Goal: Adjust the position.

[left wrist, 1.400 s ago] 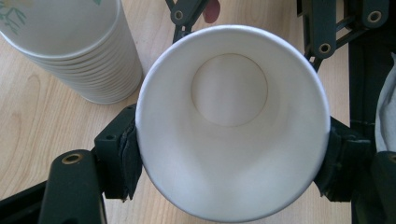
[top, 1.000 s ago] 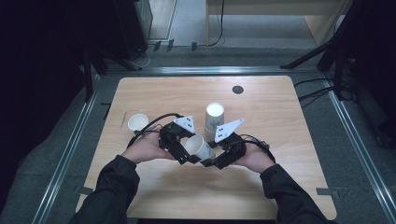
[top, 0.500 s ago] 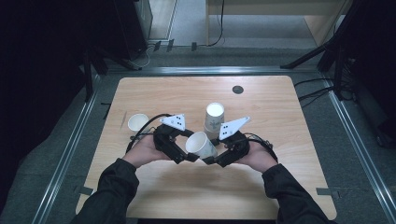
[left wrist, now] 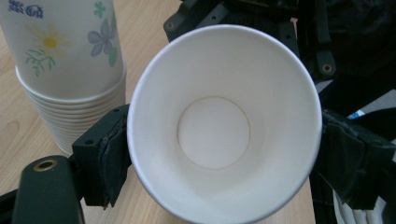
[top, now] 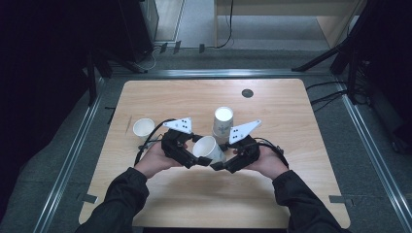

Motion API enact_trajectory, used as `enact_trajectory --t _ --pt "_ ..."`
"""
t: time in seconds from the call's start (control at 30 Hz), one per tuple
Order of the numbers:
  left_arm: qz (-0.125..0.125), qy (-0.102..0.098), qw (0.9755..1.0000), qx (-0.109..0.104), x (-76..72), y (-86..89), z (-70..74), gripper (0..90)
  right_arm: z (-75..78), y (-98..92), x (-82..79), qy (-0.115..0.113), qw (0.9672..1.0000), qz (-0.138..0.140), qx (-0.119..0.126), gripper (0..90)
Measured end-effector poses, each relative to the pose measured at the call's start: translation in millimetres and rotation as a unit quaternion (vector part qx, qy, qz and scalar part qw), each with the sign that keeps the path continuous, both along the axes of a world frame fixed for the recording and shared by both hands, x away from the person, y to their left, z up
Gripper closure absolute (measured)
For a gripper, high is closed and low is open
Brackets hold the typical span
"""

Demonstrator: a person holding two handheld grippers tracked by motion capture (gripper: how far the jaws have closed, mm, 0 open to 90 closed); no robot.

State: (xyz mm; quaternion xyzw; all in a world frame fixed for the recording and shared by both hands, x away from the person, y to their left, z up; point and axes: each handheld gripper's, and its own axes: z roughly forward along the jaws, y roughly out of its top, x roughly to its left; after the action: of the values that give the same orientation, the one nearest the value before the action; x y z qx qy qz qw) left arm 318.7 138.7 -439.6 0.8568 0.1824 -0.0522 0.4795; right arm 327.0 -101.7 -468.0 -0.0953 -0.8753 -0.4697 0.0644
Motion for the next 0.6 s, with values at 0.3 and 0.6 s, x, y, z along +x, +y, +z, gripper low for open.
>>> enact_trajectory --t 0.3,0.6 --pt "-0.001 -0.007 0.9999 0.007 0.5 0.1 -0.9 22.7 -1.9 1.3 1.4 0.007 1.0 -0.002 -0.004 34.1" --pt "0.004 -0.011 0.9998 0.018 1.3 1.5 0.6 24.1 -3.3 1.0 2.9 0.008 0.9999 -0.01 -0.009 31.9"
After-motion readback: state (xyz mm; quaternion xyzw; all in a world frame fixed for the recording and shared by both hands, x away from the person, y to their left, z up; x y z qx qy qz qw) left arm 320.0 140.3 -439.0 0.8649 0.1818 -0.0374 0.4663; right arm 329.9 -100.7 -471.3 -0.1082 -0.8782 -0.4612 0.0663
